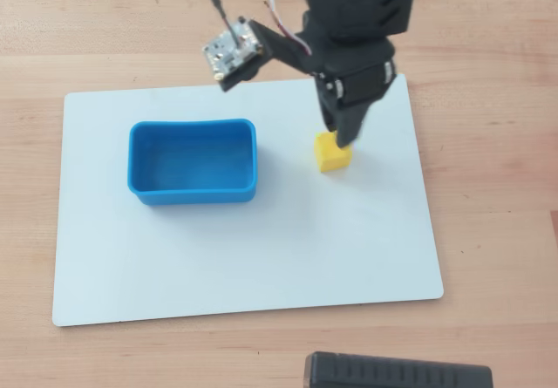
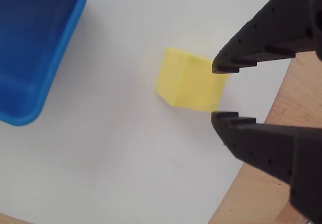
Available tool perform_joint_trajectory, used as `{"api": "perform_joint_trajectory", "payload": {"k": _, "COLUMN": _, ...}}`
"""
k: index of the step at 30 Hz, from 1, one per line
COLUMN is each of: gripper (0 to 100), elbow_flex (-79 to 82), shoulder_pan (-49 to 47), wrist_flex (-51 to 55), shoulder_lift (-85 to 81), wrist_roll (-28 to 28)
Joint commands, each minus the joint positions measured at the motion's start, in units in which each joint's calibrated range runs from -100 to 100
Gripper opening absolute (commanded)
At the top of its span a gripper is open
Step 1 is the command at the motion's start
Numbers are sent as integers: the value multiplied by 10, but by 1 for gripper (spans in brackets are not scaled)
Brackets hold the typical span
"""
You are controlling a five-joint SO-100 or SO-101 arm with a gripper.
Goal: Pick up yellow cube and drop it in the blue rectangular bin
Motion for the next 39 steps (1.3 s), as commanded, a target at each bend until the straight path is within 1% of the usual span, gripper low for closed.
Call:
{"api": "perform_joint_trajectory", "payload": {"k": 1, "gripper": 21, "elbow_flex": -86, "shoulder_pan": -7, "wrist_flex": 14, "shoulder_lift": 2, "wrist_roll": -17}}
{"api": "perform_joint_trajectory", "payload": {"k": 3, "gripper": 25, "elbow_flex": -87, "shoulder_pan": -3, "wrist_flex": 23, "shoulder_lift": 2, "wrist_roll": -25}}
{"api": "perform_joint_trajectory", "payload": {"k": 5, "gripper": 27, "elbow_flex": -91, "shoulder_pan": -4, "wrist_flex": 37, "shoulder_lift": 8, "wrist_roll": -27}}
{"api": "perform_joint_trajectory", "payload": {"k": 9, "gripper": 27, "elbow_flex": -166, "shoulder_pan": -7, "wrist_flex": 120, "shoulder_lift": 80, "wrist_roll": -37}}
{"api": "perform_joint_trajectory", "payload": {"k": 23, "gripper": 27, "elbow_flex": -164, "shoulder_pan": 10, "wrist_flex": 125, "shoulder_lift": 109, "wrist_roll": -38}}
{"api": "perform_joint_trajectory", "payload": {"k": 32, "gripper": 25, "elbow_flex": -164, "shoulder_pan": 11, "wrist_flex": 108, "shoulder_lift": 149, "wrist_roll": -37}}
{"api": "perform_joint_trajectory", "payload": {"k": 35, "gripper": 22, "elbow_flex": -170, "shoulder_pan": 15, "wrist_flex": 106, "shoulder_lift": 149, "wrist_roll": -35}}
{"api": "perform_joint_trajectory", "payload": {"k": 39, "gripper": 9, "elbow_flex": -171, "shoulder_pan": 17, "wrist_flex": 102, "shoulder_lift": 149, "wrist_roll": -35}}
